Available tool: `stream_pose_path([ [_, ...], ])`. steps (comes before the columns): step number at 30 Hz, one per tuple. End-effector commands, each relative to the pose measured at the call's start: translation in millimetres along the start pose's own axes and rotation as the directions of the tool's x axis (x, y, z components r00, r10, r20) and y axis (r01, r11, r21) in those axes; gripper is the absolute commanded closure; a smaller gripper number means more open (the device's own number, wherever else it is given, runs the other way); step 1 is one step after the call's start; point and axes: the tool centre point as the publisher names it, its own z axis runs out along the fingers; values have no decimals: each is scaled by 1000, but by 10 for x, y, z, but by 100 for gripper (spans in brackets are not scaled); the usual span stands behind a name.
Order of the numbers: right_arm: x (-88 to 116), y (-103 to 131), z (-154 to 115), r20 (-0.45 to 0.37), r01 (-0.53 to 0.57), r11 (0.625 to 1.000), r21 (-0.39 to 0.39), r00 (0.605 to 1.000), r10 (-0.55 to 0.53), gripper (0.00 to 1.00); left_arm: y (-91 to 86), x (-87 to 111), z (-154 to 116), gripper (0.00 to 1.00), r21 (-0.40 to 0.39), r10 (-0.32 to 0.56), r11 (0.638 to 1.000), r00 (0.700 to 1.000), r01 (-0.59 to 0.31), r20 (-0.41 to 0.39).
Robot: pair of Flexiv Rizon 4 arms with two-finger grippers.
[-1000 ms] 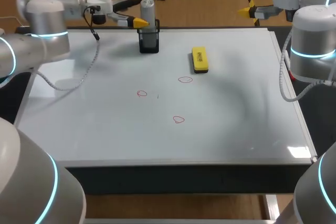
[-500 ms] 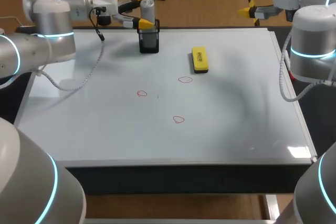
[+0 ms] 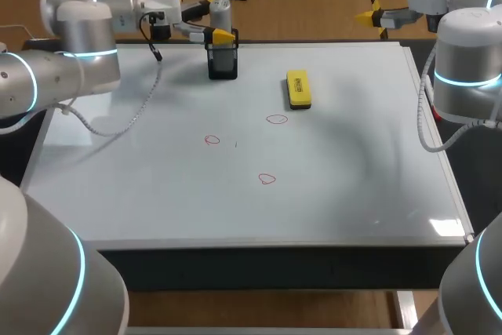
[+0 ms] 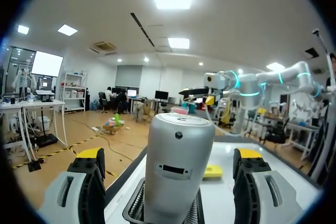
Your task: Pick up the inspection probe, press it on each red-marked spot on the whiteboard one by one, put down the probe, pick up the eraser, and wipe off all the red marks.
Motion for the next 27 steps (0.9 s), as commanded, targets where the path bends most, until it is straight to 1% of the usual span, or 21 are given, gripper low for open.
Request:
stream_pose_path([
  [1,-4,0,1,-1,0,1000,1,1000,0,0,8,-10,-5,7,2,3,1000,1000,-3,-2],
  [2,-4,0,1,-1,0,1000,1,1000,0,0,6,-8,-8,28,5,8,1000,1000,-8,-7],
  [3,-4,0,1,-1,0,1000,1,1000,0,0,3,-3,-10,55,7,10,1000,1000,-10,-10],
  [5,-4,0,1,-1,0,1000,1,1000,0,0,-2,14,-12,76,5,15,1000,1000,-15,-15],
  [6,-4,0,1,-1,0,1000,1,1000,0,0,-4,30,-17,100,4,20,1000,1000,-20,-23],
  [10,-4,0,1,-1,0,1000,1,1000,0,0,-13,77,-37,100,0,31,1000,999,-31,-39],
  [16,-4,0,1,-1,0,1000,1,1000,0,0,-89,157,-43,100,-2,50,999,997,-50,-57],
  [27,-4,0,1,-1,0,1000,1,1000,0,0,-328,222,-45,100,-4,89,996,995,-89,-36],
])
